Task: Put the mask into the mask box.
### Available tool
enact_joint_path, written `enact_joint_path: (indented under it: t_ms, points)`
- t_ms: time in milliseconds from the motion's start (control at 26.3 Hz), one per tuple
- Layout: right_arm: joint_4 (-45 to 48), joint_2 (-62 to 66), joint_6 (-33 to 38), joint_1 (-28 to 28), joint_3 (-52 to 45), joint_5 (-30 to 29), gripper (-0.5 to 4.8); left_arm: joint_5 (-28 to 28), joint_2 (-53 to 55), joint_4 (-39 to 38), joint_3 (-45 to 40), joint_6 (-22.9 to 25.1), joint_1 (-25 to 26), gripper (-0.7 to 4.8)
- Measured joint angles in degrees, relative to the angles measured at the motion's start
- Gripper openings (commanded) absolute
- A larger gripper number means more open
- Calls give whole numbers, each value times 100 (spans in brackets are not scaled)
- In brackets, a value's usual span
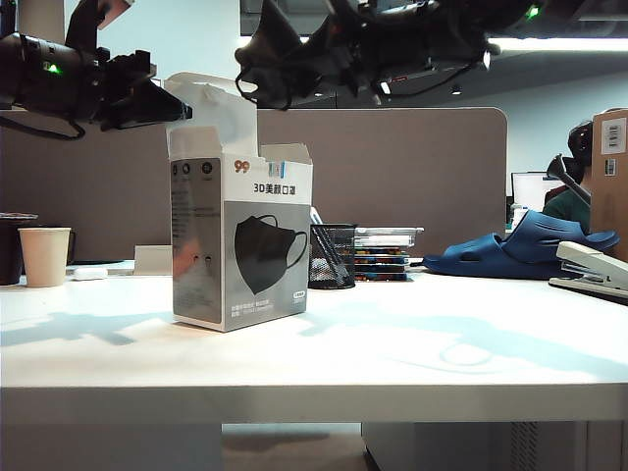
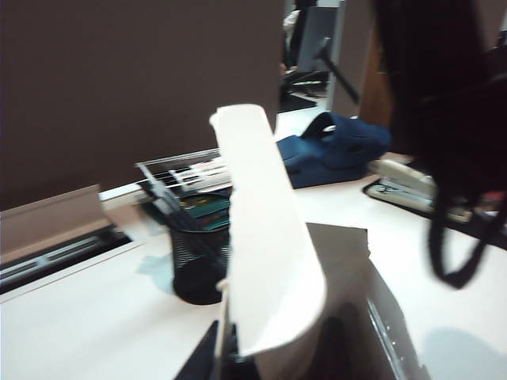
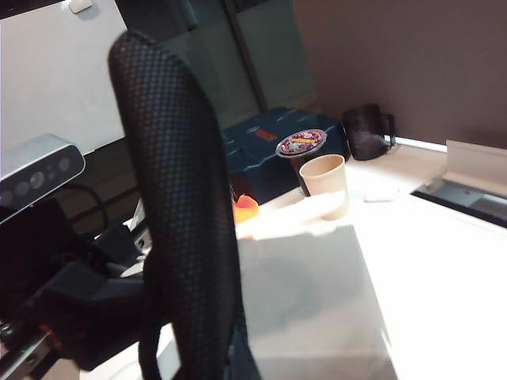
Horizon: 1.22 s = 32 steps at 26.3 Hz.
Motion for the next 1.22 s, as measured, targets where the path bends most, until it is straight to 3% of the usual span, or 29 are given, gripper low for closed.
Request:
enact_joint_path:
  t_ms: [266,798,874,950,1102,1216]
  points:
    - [772,382,15,90,2,92,-1,166,0,-4,0,-304,0,-6]
    - [940,1115,31,380,15,236,0,166,0,-35,0,-343,0,-6]
    - [949,1123,31,380,17,236,36,164,0,-39,0,-343,0,-6]
    - [931,1126,4,382,17,234,110,164,0,-37,0,-343,0,-6]
    - [918,1121,-13,396,57,297,134,164,0,-35,0,-343,0,-6]
    - [890,1121,-44,400,59,337,202,162,0,-46,0,-343,0,-6]
